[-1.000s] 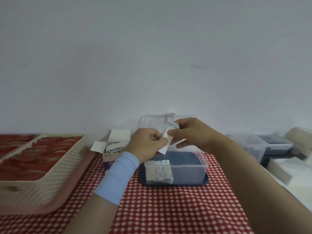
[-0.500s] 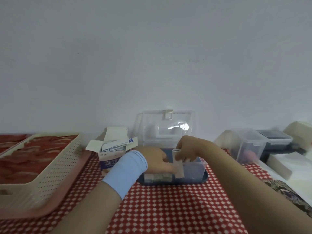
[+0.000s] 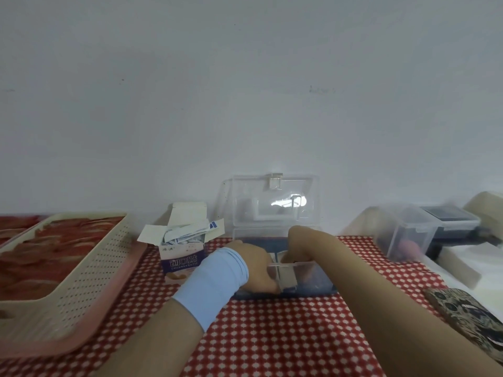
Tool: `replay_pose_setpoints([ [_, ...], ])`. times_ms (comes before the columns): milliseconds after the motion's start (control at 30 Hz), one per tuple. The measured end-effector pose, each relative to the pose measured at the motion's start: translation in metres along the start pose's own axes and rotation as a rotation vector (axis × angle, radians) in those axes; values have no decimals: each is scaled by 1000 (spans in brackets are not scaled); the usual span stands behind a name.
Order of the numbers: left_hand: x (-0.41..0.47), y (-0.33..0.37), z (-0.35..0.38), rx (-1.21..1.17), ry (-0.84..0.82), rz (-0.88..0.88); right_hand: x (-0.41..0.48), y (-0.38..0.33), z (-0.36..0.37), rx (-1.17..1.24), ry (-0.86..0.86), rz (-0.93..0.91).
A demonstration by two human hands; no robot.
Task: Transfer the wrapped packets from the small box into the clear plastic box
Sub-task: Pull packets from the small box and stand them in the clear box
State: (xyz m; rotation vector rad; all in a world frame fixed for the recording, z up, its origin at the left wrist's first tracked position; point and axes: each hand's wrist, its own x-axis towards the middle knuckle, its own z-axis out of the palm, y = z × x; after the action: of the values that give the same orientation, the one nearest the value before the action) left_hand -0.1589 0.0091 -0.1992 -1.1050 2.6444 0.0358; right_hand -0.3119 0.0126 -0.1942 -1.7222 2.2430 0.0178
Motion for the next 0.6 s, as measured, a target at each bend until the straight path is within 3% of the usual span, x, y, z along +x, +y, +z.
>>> replay_pose_setpoints([
  [500,-10,5,-4,5,32,-5,-13,6,-11,-13,-23,-29],
  [600,-15,4,-9,-105,59,-7,-16,5,-17,-1,-42,-25],
])
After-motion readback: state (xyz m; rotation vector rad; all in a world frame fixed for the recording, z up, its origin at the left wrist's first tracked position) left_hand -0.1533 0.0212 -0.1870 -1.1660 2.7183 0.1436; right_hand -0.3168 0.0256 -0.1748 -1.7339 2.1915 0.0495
